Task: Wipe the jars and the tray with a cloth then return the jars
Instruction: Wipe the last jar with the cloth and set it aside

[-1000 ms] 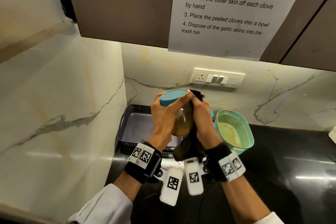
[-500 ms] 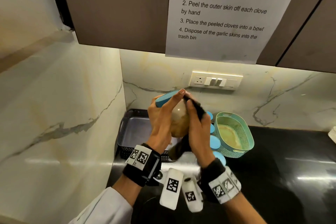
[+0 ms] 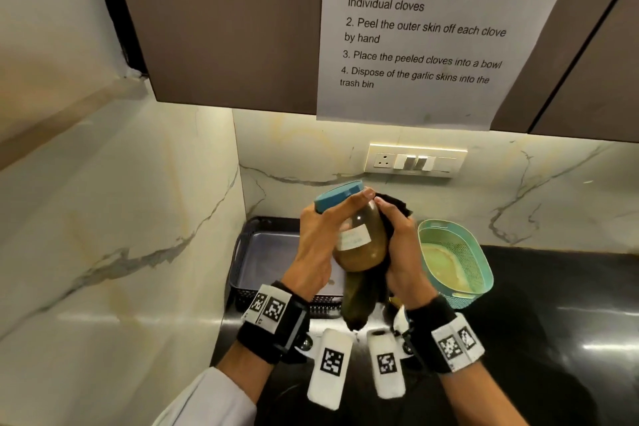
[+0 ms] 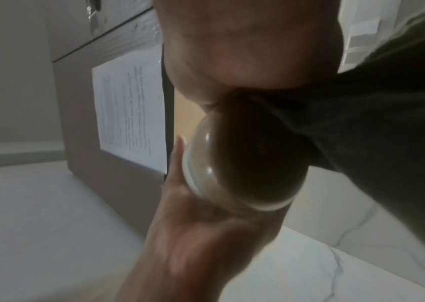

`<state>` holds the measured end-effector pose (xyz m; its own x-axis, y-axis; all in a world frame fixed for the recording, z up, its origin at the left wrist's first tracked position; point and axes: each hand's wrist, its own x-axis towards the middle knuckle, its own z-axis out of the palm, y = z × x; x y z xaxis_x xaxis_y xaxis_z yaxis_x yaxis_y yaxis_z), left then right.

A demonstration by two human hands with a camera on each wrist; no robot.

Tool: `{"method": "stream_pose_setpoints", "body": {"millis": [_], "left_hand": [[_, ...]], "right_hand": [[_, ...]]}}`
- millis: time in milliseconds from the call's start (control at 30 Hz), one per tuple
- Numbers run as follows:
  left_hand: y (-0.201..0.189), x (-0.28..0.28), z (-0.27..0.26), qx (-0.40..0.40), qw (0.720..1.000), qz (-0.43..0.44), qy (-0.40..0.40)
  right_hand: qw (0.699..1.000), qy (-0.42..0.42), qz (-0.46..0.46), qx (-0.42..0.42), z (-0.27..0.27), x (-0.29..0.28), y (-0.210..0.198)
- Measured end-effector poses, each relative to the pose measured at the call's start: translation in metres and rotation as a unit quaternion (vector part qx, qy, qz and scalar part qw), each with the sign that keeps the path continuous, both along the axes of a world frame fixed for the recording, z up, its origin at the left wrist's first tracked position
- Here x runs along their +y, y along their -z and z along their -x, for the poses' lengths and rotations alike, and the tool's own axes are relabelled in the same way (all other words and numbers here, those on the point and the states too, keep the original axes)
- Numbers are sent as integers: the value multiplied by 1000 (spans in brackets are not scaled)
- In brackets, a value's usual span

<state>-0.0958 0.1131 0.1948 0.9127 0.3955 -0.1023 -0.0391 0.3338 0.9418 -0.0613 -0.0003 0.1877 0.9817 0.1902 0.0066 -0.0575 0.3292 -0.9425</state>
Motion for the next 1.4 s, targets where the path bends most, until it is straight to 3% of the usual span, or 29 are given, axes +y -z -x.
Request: {"method": "stream_pose_setpoints", "body": {"millis": [100,267,300,400,467,700,767,900,967,1133,1200,1300,1400], "left_hand": [[7,-3,-5,-22,999,-13,-48],[20,8,-8,-42,996,19,-72],[22,6,-7,-44,996,13,-79],[24,-4,-2,-52,995,-30,-80],[23,-10,-3,-67,992,-72,-82],[19,13,-18,-75,991,-43,-99],[21,9,-17,-70,993,-35,-90],[21,-1,-17,-79,991,-72,-77],[20,3,-21,-80,991,-74,-78],[28,17,-29,-70,990,-60,-106],[29,14,-27,-69,991,-62,-100],[28,5,-23,-72,991,-79,-82],[24,7,-26,-79,990,-81,-78]], "right_hand": [[997,56,-14,-56,25,8,4],[957,58,68,-276,42,14,35],[960,42,67,-270,36,13,38],[994,23,64,-91,11,9,21],[997,9,68,-20,1,6,7],[986,26,17,-162,29,18,17],[989,6,40,-143,14,14,13],[997,-23,69,-22,-12,8,-3],[997,-14,75,-30,-6,10,1],[986,-3,55,-155,20,18,25],[988,-12,58,-141,6,17,26],[997,-26,62,-41,-16,13,8],[995,-7,75,-59,-9,15,8]]}}
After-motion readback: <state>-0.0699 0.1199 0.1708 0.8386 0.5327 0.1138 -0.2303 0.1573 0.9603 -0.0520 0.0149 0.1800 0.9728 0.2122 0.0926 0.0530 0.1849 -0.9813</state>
